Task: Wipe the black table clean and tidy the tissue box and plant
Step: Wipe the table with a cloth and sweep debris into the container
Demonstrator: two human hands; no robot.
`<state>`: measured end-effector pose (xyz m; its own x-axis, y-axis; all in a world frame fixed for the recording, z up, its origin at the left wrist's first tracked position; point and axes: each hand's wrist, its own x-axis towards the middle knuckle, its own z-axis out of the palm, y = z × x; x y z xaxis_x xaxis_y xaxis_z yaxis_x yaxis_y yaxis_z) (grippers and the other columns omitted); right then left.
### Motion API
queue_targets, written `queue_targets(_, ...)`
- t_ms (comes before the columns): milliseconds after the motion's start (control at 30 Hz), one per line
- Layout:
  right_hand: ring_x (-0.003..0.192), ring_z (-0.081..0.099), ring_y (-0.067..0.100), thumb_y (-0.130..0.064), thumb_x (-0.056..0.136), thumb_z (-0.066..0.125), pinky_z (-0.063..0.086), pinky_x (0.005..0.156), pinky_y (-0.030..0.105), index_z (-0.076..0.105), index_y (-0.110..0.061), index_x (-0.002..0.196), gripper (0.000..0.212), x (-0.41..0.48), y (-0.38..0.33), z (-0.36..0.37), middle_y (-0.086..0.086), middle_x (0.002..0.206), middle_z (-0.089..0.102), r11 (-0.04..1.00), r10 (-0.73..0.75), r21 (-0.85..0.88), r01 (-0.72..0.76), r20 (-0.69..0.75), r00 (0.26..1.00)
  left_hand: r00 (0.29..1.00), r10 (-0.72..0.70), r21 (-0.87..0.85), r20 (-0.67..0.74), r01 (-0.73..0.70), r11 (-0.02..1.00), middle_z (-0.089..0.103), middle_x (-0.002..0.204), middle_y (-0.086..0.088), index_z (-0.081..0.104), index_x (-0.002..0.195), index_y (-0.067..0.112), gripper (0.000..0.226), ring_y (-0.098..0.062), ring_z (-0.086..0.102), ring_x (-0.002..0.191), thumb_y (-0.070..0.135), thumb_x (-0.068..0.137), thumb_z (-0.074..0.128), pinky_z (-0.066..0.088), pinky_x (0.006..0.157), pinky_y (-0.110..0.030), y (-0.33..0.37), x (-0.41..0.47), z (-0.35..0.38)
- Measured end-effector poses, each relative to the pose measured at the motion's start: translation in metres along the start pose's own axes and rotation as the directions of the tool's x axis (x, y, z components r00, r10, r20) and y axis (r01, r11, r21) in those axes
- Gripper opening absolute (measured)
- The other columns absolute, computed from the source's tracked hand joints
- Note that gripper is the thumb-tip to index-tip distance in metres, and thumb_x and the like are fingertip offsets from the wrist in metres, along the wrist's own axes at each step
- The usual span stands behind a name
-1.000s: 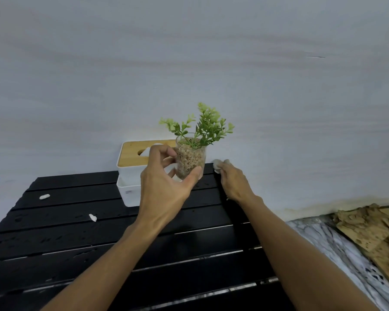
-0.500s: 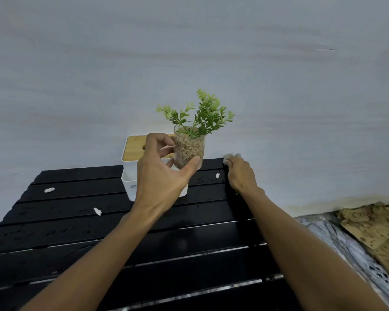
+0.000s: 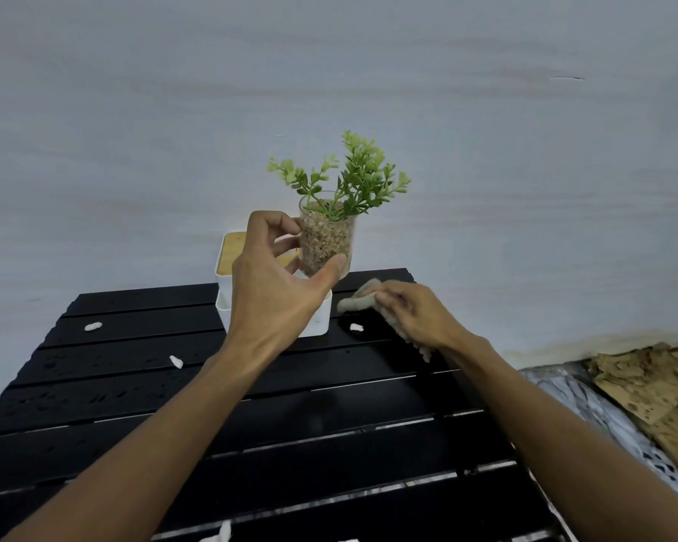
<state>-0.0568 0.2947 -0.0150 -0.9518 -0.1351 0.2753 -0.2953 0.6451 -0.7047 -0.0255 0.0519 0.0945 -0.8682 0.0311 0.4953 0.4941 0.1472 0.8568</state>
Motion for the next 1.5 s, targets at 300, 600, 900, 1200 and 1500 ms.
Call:
queue_targets(300, 0.103, 0.067, 0.032, -0.032, 0.103, 0.045, 0.052, 0.092, 0.051, 0.070, -0.022, 0.114, 0.030, 0.056, 0.013, 0.039, 0.008, 0.115, 0.070, 0.970, 0.122, -0.204, -0.135, -0.079, 0.989, 1.000, 0.003, 0.006, -0.011, -0.003, 1.000, 0.060, 0.114, 0.008, 0.043, 0.106, 0.016, 0.054, -0.008, 0.062, 0.108, 0.019, 0.071, 0.085, 0.054, 0.080, -0.016, -0.003, 0.009, 0.003)
queue_targets(600, 0.116, 0.066, 0.014, -0.026, 0.106, 0.051, 0.050, 0.099, 0.027, 0.068, -0.022, 0.127, 0.027, 0.006, -0.002, 0.024, -0.007, 0.132, 0.068, 0.971, -0.083, -0.202, 0.124, 0.198, 0.977, 1.000, -0.006, -0.023, -0.012, 0.006, 1.000, 0.061, 0.115, 0.004, 0.043, 0.105, 0.016, 0.054, -0.006, 0.063, 0.107, 0.020, 0.071, 0.085, 0.054, 0.079, -0.016, 0.000, 0.004, 0.008)
queue_targets(900, 0.085, 0.072, 0.008, -0.030, 0.108, 0.048, 0.059, 0.076, 0.027, 0.067, -0.029, 0.130, 0.030, -0.057, -0.024, -0.004, 0.002, 0.103, 0.076, 1.000, -0.025, -0.005, 0.026, 0.159, 0.987, 1.000, -0.004, -0.072, -0.006, 0.003, 0.997, 0.061, 0.113, 0.003, 0.043, 0.103, 0.019, 0.053, -0.007, 0.063, 0.106, 0.019, 0.070, 0.085, 0.056, 0.078, -0.021, 0.008, 0.000, 0.015)
queue_targets(1200, 0.147, 0.039, 0.023, -0.033, 0.107, 0.048, 0.034, 0.118, 0.041, 0.047, -0.024, 0.149, 0.044, -0.016, 0.005, 0.018, -0.003, 0.161, 0.039, 0.945, 0.150, -0.305, -0.116, 0.089, 0.985, 1.000, 0.003, -0.063, -0.001, -0.003, 0.998, 0.061, 0.109, 0.006, 0.043, 0.104, 0.017, 0.053, -0.002, 0.063, 0.102, 0.019, 0.070, 0.085, 0.057, 0.078, -0.025, 0.015, -0.001, 0.014)
queue_targets(1500, 0.142, 0.046, 0.010, -0.033, 0.109, 0.041, 0.041, 0.115, 0.038, 0.053, -0.016, 0.145, 0.042, -0.067, -0.037, 0.026, -0.007, 0.154, 0.049, 0.960, -0.118, -0.207, 0.190, 0.317, 0.941, 1.000, -0.004, -0.042, 0.028, 0.005, 0.999, 0.060, 0.110, 0.001, 0.043, 0.103, 0.017, 0.053, -0.007, 0.064, 0.101, 0.020, 0.069, 0.084, 0.058, 0.074, -0.025, 0.016, -0.002, 0.027)
